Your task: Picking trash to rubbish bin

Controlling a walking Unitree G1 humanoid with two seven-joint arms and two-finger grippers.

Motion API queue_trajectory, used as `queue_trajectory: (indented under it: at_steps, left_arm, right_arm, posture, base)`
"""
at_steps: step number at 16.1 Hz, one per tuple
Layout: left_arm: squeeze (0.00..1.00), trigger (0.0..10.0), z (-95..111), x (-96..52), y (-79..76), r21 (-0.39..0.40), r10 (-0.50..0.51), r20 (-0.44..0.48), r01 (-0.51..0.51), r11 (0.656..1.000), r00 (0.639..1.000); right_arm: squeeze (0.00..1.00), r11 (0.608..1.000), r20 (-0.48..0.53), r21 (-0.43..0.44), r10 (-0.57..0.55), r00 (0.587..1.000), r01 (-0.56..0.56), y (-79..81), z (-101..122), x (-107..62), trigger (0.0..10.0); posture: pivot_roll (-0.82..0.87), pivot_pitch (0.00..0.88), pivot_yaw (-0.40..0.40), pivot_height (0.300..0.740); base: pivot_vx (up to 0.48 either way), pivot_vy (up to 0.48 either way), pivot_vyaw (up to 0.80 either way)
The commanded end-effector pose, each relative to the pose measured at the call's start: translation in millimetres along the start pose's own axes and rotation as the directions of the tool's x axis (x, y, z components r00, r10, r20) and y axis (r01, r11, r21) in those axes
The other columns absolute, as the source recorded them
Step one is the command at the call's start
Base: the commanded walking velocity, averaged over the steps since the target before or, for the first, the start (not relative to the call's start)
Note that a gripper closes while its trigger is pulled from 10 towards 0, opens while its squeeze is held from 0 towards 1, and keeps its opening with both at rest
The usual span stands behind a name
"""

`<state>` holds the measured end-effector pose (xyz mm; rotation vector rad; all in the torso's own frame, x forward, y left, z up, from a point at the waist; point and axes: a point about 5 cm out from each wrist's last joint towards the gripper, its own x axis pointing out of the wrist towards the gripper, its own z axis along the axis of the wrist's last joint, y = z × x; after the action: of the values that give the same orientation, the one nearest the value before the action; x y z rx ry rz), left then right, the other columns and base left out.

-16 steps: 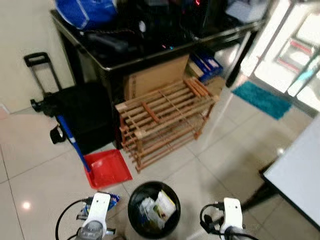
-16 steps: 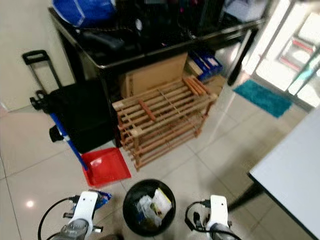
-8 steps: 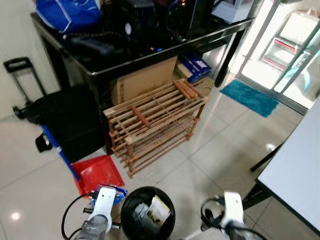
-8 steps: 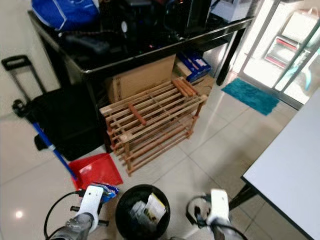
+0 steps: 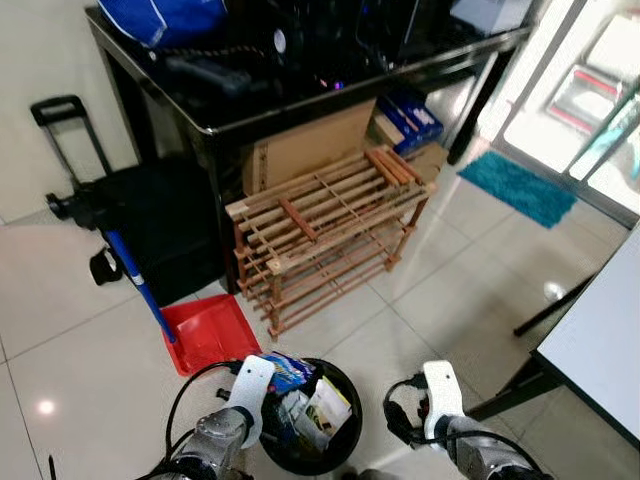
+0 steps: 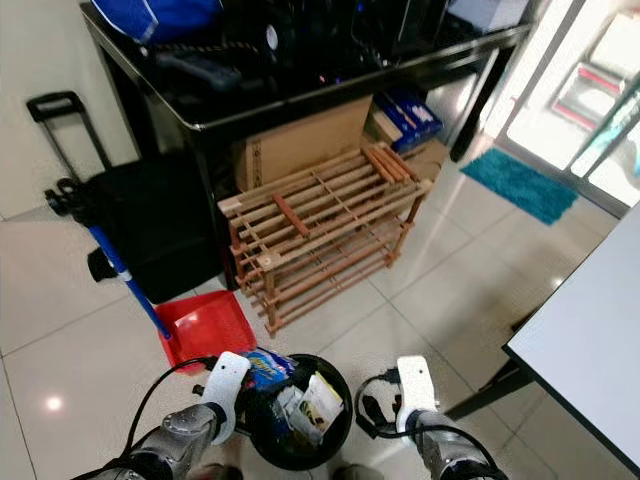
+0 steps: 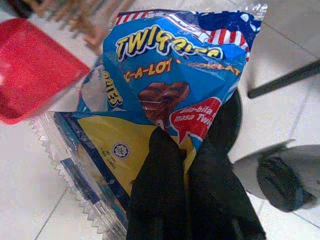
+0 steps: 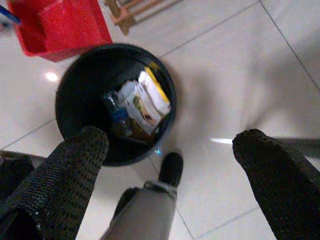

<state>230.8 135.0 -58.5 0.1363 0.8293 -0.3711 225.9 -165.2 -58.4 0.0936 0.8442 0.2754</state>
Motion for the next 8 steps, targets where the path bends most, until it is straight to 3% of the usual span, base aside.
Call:
queue_trajectory:
  at_steps: [1, 5, 8]
  left_arm:
    - [0.0, 10.0, 4, 2.0, -7.9, 0.035, -0.055, 0.007, 0.054, 0.998, 0.998]
    - [0.0, 10.0, -1, 1.8, -13.7, 0.045, -0.083, -0.007, 0.083, 0.996, 0.997]
    - [0.0, 10.0, -1, 2.5, -25.1, 0.02, -0.177, 0.0, 0.177, 0.984, 0.984]
  right_arm:
    - [0.0, 0.999, 0.019, -0.02, 0.031, 0.999, -0.031, -3.1, 4, -2.2, 10.0]
    - [0.0, 0.995, 0.028, -0.032, 0.1, 0.995, -0.099, 5.4, 2, -3.8, 10.0]
    - [0.0, 0.982, 0.049, -0.059, 0.182, 0.982, -0.179, 11.3, 4, -10.9, 10.0]
  posture:
    - [-0.13, 0.203, -0.111, 0.74]
    - [-0.17, 0.248, -0.121, 0.74]
    - [-0.21, 0.264, -0.131, 0.74]
  base:
    - [0.0, 0.0, 0.0]
    - [0.0, 0.0, 0.0]
    - [0.0, 0.0, 0.0]
